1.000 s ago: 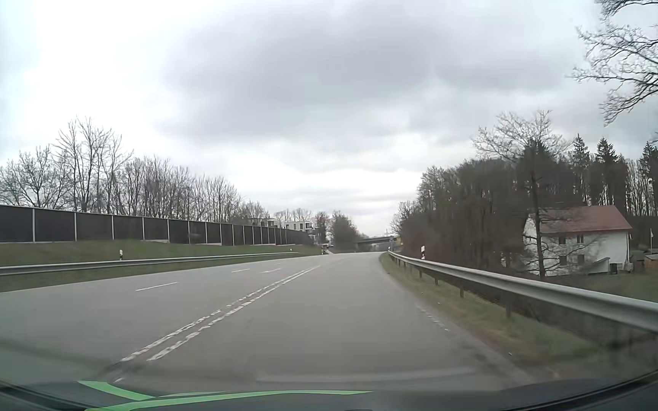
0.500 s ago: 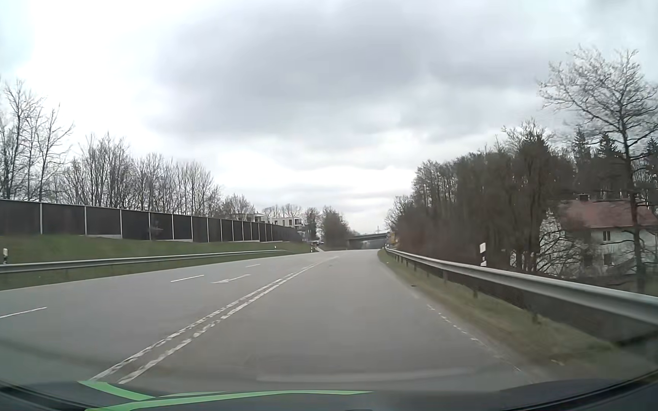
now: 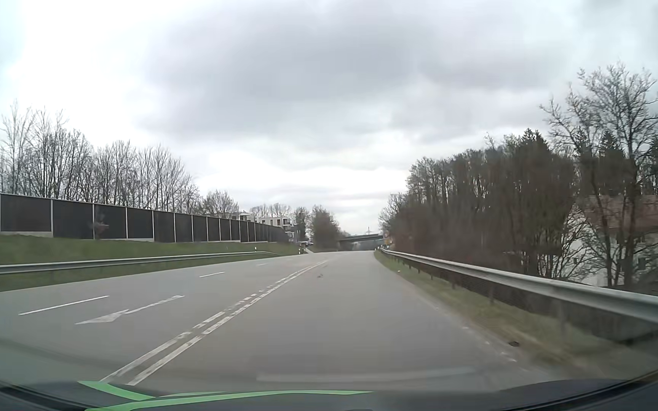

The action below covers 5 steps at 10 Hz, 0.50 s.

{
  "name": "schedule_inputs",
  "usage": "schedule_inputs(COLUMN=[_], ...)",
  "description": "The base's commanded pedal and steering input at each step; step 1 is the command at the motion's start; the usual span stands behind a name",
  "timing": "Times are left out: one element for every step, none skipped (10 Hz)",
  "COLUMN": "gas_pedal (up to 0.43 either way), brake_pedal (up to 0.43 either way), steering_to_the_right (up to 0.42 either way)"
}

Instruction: Follow the waypoints while adhering to traffic rules and regulations

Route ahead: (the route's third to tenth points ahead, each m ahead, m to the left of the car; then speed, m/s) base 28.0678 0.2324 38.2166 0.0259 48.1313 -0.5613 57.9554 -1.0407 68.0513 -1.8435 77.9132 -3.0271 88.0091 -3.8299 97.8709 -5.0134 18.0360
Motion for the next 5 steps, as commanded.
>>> schedule_inputs(gas_pedal=[0.079,0.079,0.079,0.079,0.079], brake_pedal=[0.000,0.000,0.000,0.000,0.000], steering_to_the_right=[0.011,0.011,0.011,0.011,0.011])
